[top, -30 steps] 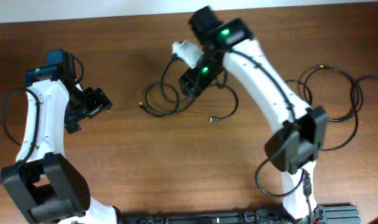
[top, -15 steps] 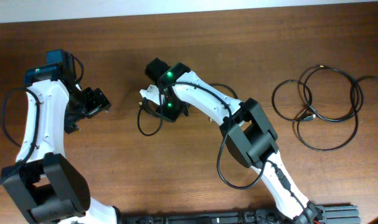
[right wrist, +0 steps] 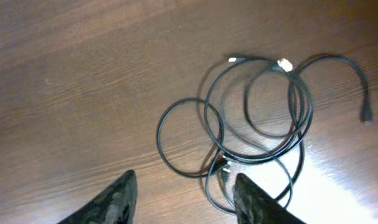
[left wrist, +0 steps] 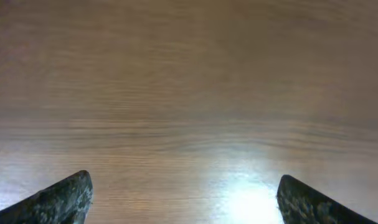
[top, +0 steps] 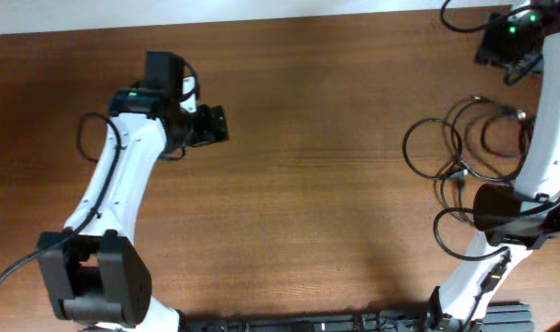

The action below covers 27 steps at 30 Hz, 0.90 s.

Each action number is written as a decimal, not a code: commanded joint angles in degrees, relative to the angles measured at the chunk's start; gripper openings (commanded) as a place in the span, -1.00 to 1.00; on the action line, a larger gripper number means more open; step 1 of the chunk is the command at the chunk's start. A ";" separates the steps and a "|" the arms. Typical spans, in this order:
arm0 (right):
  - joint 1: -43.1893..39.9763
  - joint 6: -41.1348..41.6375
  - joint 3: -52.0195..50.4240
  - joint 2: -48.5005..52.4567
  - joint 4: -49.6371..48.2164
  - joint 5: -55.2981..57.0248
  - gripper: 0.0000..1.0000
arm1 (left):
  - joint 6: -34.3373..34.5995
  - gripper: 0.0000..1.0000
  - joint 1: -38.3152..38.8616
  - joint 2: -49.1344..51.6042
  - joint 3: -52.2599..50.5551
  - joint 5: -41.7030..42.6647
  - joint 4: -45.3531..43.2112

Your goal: Untangle cables

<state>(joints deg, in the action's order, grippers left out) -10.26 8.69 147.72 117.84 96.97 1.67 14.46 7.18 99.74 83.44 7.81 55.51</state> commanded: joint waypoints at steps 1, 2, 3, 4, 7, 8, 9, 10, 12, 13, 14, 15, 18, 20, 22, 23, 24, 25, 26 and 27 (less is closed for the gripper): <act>-0.20 -2.47 -0.55 -0.24 0.37 -7.23 0.03 | -7.43 0.99 1.18 -6.47 4.98 0.79 0.44; -0.15 -2.45 -0.57 -0.96 0.37 -7.30 0.02 | -11.69 0.98 1.20 -9.66 5.70 0.76 0.42; -0.15 -2.45 -0.61 -1.79 0.37 -7.30 0.02 | -13.57 0.99 1.18 -11.67 5.70 -0.61 0.96; -0.15 -2.45 -3.19 -5.01 0.37 -7.50 0.02 | -13.64 0.98 1.18 -14.10 5.70 -3.82 4.74; -0.15 -4.48 -19.41 -17.29 0.26 -6.99 0.01 | -7.56 0.98 1.18 -15.23 5.64 -8.17 18.99; -0.15 -5.49 -24.92 -21.18 -1.01 -6.56 -0.04 | -2.14 0.98 1.18 -15.39 5.64 -13.42 23.74; -0.13 -5.49 -33.03 -27.15 -5.27 -6.14 -0.04 | -1.01 0.98 1.20 -16.46 5.09 -14.29 26.84; -0.13 -5.49 -40.63 -32.85 -10.01 -6.14 -0.03 | -0.98 0.98 1.18 -18.38 3.74 -14.27 26.91; -0.13 -5.49 -55.08 -43.91 -19.93 -6.14 0.02 | -1.01 0.98 1.18 -26.64 -3.06 -14.12 21.49; -0.13 -5.49 -63.45 -50.69 -25.97 -6.16 0.06 | -1.01 0.98 1.18 -33.05 -8.90 -14.12 15.58; -0.13 -5.49 -69.35 -55.43 -30.21 -6.23 0.07 | -0.98 0.98 1.18 -38.05 -13.49 -14.12 11.17; -0.13 -5.49 -74.29 -59.47 -33.18 -6.23 0.08 | -0.98 0.98 1.18 -41.86 -17.09 -14.10 7.74; -0.15 -5.40 -88.56 -72.35 -41.90 -6.23 0.38 | 0.83 0.98 1.18 -59.47 -34.62 -14.12 -6.86; -0.15 -5.25 -92.91 -78.97 -43.39 -6.86 0.96 | 4.39 0.98 1.18 -67.12 -41.16 -14.12 -9.92; -0.15 -5.25 -93.07 -79.54 -41.44 -6.86 0.97 | 4.37 0.98 1.18 -68.65 -42.27 -14.12 -7.98; -0.15 -5.25 -93.07 -79.19 -41.22 -6.86 0.97 | 4.37 0.98 1.18 -68.41 -42.27 -14.12 -6.95; -0.15 -5.25 -93.07 -78.64 -41.22 -6.86 0.97 | 4.37 0.98 1.18 -68.37 -42.27 -14.12 -6.45; -0.15 -5.25 -93.07 -78.12 -41.24 -6.86 0.97 | 4.37 0.98 1.18 -68.37 -42.27 -14.12 -6.40; -0.15 -5.25 -93.07 -77.59 -41.24 -6.86 0.97 | 4.37 0.98 1.18 -68.37 -42.27 -14.12 -6.38; -0.15 -5.25 -93.07 -76.91 -41.24 -6.86 0.97 | 4.37 0.98 1.18 -68.37 -42.27 -14.12 -6.38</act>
<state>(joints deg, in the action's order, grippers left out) -10.72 3.05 55.16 39.90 55.70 -5.06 18.09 8.51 31.48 41.65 -6.04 49.06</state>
